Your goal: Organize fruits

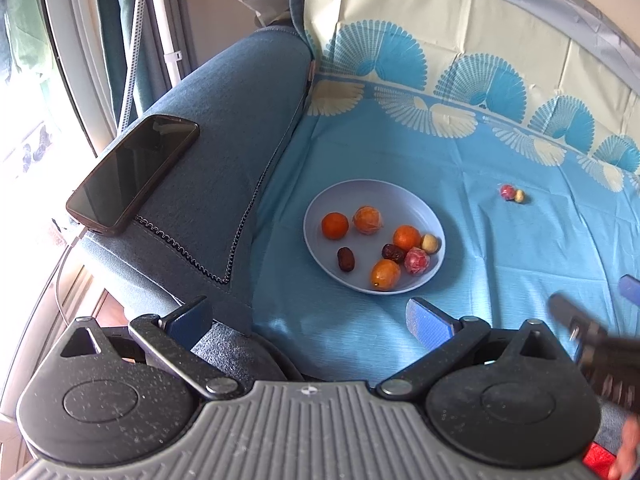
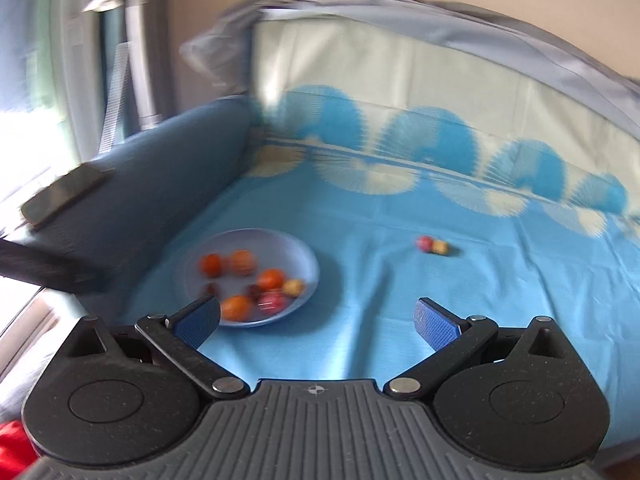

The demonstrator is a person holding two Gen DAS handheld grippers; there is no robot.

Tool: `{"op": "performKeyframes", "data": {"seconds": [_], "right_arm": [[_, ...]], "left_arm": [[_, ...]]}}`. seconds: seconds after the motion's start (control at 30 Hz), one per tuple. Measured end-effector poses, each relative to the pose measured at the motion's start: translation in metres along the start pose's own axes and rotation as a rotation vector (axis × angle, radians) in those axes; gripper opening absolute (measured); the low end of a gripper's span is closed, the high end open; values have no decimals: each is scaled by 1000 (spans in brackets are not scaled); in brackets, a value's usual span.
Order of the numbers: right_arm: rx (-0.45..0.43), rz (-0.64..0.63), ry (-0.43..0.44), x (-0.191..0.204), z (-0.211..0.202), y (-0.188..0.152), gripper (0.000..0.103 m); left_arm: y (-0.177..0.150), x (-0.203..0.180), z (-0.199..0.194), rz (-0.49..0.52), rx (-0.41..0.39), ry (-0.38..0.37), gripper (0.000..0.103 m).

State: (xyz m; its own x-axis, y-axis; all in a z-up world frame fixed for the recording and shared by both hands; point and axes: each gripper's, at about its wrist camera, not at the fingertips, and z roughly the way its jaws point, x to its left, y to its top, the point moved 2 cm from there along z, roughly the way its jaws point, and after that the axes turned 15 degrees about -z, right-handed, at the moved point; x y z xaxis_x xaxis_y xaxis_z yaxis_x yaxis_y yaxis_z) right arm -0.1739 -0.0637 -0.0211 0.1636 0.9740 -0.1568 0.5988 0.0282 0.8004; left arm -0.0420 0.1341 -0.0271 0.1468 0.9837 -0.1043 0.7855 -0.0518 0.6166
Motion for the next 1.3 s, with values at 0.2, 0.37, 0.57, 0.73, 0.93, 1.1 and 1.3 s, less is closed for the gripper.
{"op": "performKeyframes", "data": {"seconds": [0.2, 0.37, 0.57, 0.73, 0.93, 1.1, 1.3], "right_arm": [[88, 96, -178, -64, 67, -33, 102], [137, 105, -218, -107, 143, -61, 102], [168, 175, -265, -154, 237, -67, 102], [169, 103, -252, -168, 301, -62, 102], [132, 104, -275, -191, 339, -46, 102], [141, 210, -318, -226, 342, -57, 102], [129, 229, -285, -251, 341, -68, 102]], "left_arm": [[11, -20, 20, 1, 43, 24, 103], [20, -51, 48, 61, 96, 48, 103], [38, -82, 84, 87, 130, 74, 103], [53, -107, 118, 81, 152, 75, 103], [65, -152, 157, 116, 131, 52, 103], [69, -210, 193, 176, 99, -29, 103], [53, -294, 258, 347, 54, -186, 103]]}}
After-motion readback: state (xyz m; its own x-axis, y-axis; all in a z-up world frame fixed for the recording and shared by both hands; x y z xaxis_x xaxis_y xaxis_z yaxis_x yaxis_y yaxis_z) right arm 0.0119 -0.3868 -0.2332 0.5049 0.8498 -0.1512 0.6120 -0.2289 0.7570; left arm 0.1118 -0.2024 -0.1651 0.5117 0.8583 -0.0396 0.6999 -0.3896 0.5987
